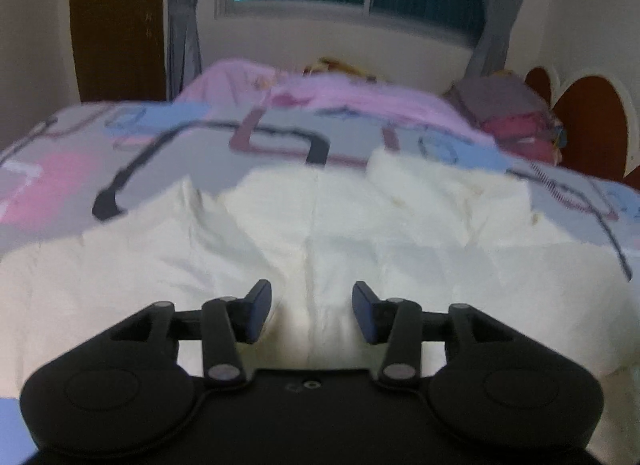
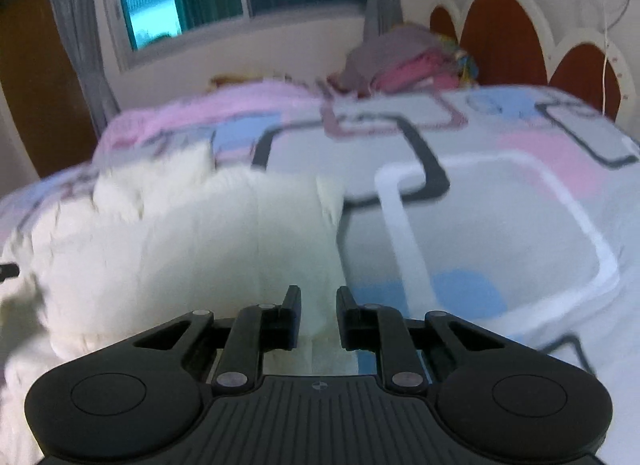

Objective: Fold large clothes

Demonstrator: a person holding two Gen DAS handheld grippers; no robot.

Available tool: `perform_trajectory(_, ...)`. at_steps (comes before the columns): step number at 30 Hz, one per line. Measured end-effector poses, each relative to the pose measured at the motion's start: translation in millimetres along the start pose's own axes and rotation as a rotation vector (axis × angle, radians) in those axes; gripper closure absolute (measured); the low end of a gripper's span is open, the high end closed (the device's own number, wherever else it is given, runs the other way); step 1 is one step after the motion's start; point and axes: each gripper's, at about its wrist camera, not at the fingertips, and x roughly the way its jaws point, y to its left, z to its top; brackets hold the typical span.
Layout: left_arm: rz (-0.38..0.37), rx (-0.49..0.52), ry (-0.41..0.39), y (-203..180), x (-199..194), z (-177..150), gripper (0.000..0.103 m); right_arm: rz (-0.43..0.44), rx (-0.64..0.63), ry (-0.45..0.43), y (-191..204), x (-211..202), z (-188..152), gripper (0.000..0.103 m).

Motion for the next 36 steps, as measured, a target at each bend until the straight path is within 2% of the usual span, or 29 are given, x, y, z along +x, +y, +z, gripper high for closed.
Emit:
perform_trajectory(4,-0.058,0.010,0.000,-22,7,8,0.055,0.016,-0.001,-0.024,12,30,23,0.086)
perform_trajectory(6,-0.061,0.013,0.013,-32,20,5,0.055,0.032,0.012,-0.014,18,50,30,0.086)
perform_trajectory(9,-0.033,0.051,0.038,-43,45,-3,0.055,0.006,-0.019,-0.013,29,82,38,0.086)
perform_trajectory(13,0.021,0.064,0.071,-40,66,-19,0.053,-0.035,-0.051,-0.010,31,112,32,0.086)
perform_trajectory(17,0.016,0.046,0.102,-35,73,-21,0.053,-0.062,-0.086,0.020,24,134,14,0.086)
perform_trajectory(22,0.013,0.034,0.133,-32,74,-14,0.054,-0.089,-0.117,0.048,32,129,24,0.086)
perform_trajectory(25,0.019,0.029,0.105,-30,60,-12,0.056,-0.018,-0.096,-0.003,45,103,27,0.086)
perform_trajectory(28,0.003,0.013,0.091,-22,40,-14,0.053,0.032,-0.096,0.002,58,86,13,0.086)
perform_trajectory(32,0.012,-0.027,0.098,-2,23,-19,0.050,0.006,-0.164,0.077,66,96,-14,0.085)
perform_trajectory(35,0.020,-0.073,0.100,17,8,-20,0.038,-0.002,-0.146,0.094,72,94,-9,0.084)
perform_trajectory(36,0.029,-0.097,0.090,27,-1,-21,0.031,0.010,-0.149,0.087,78,89,-7,0.079)
